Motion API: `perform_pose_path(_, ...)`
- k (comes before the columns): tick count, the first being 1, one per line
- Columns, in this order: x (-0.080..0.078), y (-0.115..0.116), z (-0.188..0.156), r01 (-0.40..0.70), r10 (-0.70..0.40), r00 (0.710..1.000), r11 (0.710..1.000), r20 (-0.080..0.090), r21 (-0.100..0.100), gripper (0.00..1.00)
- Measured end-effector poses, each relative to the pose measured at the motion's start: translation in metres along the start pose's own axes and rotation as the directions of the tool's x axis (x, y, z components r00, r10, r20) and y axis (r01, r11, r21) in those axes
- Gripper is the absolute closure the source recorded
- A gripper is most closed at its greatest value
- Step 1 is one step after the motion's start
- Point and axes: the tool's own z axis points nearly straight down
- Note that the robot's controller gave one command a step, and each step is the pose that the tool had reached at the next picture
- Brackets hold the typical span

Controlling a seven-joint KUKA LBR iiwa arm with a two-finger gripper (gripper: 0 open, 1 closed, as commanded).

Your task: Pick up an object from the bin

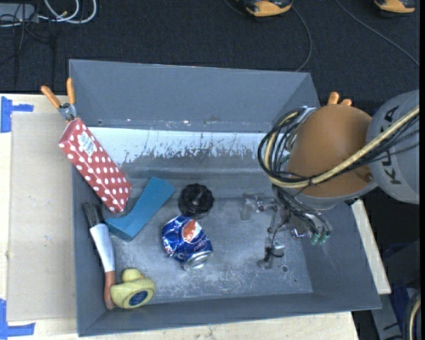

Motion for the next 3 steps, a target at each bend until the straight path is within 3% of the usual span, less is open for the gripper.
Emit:
perform_pose_path(1, -0.034, 0.071, 0.013, 0.219, -0.219, 0.976, 0.976, 0.001, 0.001, 0.00)
perform_pose_path(2, -0.006, 0.101, 0.028, 0.187, -0.187, 0.982, 0.982, -0.002, -0.001, 0.00)
perform_pose_path(3, -0.030, 0.103, 0.068, 0.322, -0.322, 0.947, 0.947, 0.002, 0.001, 0.00)
